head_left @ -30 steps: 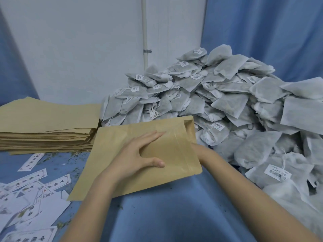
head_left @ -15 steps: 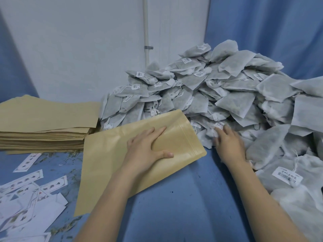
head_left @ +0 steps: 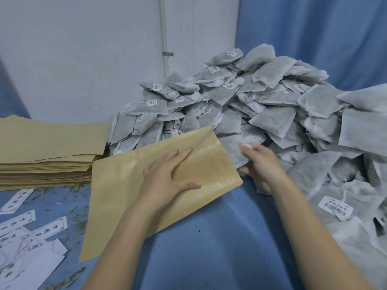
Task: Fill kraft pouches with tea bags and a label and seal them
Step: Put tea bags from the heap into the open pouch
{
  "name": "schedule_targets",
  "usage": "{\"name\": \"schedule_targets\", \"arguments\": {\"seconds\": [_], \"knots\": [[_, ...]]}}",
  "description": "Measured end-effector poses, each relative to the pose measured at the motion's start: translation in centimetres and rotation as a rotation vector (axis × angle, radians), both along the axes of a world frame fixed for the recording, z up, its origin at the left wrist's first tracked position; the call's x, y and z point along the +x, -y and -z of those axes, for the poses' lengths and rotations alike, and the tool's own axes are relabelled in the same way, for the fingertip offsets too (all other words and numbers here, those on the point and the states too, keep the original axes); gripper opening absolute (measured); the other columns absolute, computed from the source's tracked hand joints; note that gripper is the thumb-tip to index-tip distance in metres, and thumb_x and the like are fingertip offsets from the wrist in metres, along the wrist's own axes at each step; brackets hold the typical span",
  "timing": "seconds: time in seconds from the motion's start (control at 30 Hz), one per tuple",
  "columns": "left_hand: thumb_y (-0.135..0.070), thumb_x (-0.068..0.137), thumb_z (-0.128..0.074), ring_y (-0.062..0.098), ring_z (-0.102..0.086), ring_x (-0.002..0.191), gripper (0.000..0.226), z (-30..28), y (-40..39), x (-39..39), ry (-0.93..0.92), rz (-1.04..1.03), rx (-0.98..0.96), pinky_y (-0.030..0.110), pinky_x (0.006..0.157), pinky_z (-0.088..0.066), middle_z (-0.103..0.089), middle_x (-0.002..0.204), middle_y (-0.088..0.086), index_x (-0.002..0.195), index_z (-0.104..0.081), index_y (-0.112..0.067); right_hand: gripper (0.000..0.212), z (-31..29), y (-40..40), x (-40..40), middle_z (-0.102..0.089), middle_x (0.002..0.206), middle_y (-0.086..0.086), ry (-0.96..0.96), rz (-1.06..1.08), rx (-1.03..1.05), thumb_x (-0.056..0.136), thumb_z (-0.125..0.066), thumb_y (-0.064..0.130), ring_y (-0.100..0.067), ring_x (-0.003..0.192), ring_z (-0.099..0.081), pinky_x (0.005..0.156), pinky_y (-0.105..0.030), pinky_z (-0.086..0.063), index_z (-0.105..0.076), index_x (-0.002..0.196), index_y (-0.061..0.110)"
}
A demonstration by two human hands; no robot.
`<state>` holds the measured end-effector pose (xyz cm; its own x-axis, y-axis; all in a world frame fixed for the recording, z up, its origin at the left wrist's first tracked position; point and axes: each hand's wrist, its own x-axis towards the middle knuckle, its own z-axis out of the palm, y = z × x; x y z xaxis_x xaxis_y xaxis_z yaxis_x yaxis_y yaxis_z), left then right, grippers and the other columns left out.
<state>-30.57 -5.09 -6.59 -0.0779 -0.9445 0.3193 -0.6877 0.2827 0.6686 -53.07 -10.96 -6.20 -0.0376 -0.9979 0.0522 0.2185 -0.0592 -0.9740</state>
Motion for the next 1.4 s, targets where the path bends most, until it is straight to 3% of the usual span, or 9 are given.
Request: {"name": "schedule_targets", "arguments": {"seconds": [0.27,0.4,0.57,0.67,0.8,0.97,1.17,1.3,1.4], "knots": [[-0.053,0.062,-0.076,0.009,-0.028,0.138,0.076,0.0,-0.2,-0.4,0.100,0.053,-0.018,0.039,0.115,-0.016,-0.039,0.148,-0.009,0.129,-0.039,-0.056,0.021,0.6,-0.4,1.7,-0.053,0.058,0.007,-0.834,-0.259,-0.140,0.080,-0.052,-0.003,-0.001,0.055,-0.042,0.046,-0.010,-0.031,-0.067,0.067,0.004],[-0.048,0.069,-0.075,0.008,-0.035,0.135,0.062,0.0,-0.3,-1.0,0.059,0.126,-0.041,0.035,0.114,-0.022,-0.047,0.141,-0.015,0.123,-0.044,-0.058,0.061,-0.3,-0.4,2.3,-0.044,0.035,0.022,-0.771,-0.386,-0.092,0.081,-0.044,-0.014,0.007,0.034,-0.040,0.037,-0.005,-0.029,-0.057,0.038,0.027],[-0.033,0.085,-0.068,0.000,-0.049,0.119,0.047,0.6,0.0,-1.8,-0.003,0.148,-0.130,0.016,0.099,-0.034,-0.059,0.128,-0.016,0.127,-0.053,-0.048,0.036,-0.5,0.6,4.3,-0.059,0.053,0.000,-0.604,-0.611,0.147,0.091,-0.039,-0.012,-0.006,0.045,-0.058,0.044,-0.017,-0.046,-0.054,0.067,0.010],[-0.027,0.085,-0.068,-0.011,-0.053,0.112,0.049,0.7,0.3,-1.1,-0.241,0.126,-0.015,0.006,0.093,-0.035,-0.064,0.116,-0.022,0.127,-0.050,-0.045,0.021,0.3,0.8,5.2,-0.053,0.072,-0.004,-0.795,-0.665,0.174,0.092,-0.040,-0.012,-0.016,0.066,-0.050,0.060,-0.023,-0.041,-0.054,0.086,0.002],[-0.029,0.091,-0.060,0.000,-0.053,0.115,0.034,0.7,0.2,-1.6,-0.027,0.092,-0.078,0.004,0.091,-0.032,-0.062,0.124,-0.014,0.125,-0.061,-0.029,0.024,0.2,-0.1,6.3,-0.043,0.072,-0.001,-1.044,-0.620,0.064,0.095,-0.041,-0.003,-0.014,0.074,-0.042,0.070,-0.015,-0.041,-0.053,0.113,-0.013],[-0.055,0.084,-0.052,-0.007,-0.042,0.121,0.052,0.0,0.2,0.3,0.043,0.131,0.020,0.014,0.102,-0.028,-0.050,0.131,-0.025,0.132,-0.053,-0.035,0.034,-0.3,-1.1,7.5,-0.044,0.064,-0.007,-0.582,-0.531,0.036,0.098,-0.031,-0.001,-0.005,0.042,-0.052,0.046,-0.013,-0.043,-0.047,0.071,0.008],[-0.060,0.069,-0.055,-0.018,-0.052,0.104,0.036,-1.1,-1.2,-0.6,-0.175,0.178,-0.043,0.001,0.084,-0.035,-0.060,0.103,-0.041,0.104,-0.062,-0.054,0.032,-0.4,-2.3,6.9,-0.053,0.053,0.004,-0.718,-0.600,0.080,0.098,-0.032,0.001,-0.003,0.049,-0.054,0.044,-0.008,-0.042,-0.049,0.073,0.012],[-0.059,0.071,-0.054,-0.017,-0.056,0.094,0.040,-1.3,-2.3,-2.6,-0.209,0.220,-0.083,0.003,0.077,-0.037,-0.067,0.101,-0.030,0.104,-0.069,-0.041,0.017,-0.5,-3.0,5.6,-0.045,0.082,0.008,-0.967,-0.472,0.031,0.098,-0.039,0.004,-0.008,0.090,-0.054,0.078,-0.004,-0.041,-0.047,0.111,0.010],[-0.058,0.073,-0.053,-0.014,-0.057,0.095,0.043,-1.2,-2.6,-3.2,-0.194,0.223,-0.077,0.004,0.079,-0.037,-0.068,0.105,-0.025,0.108,-0.068,-0.038,0.030,-0.5,-3.9,4.4,-0.055,0.122,-0.009,-1.211,-0.462,-0.025,0.097,-0.042,0.008,-0.020,0.115,-0.052,0.100,-0.021,-0.039,-0.047,0.127,0.001]]}}
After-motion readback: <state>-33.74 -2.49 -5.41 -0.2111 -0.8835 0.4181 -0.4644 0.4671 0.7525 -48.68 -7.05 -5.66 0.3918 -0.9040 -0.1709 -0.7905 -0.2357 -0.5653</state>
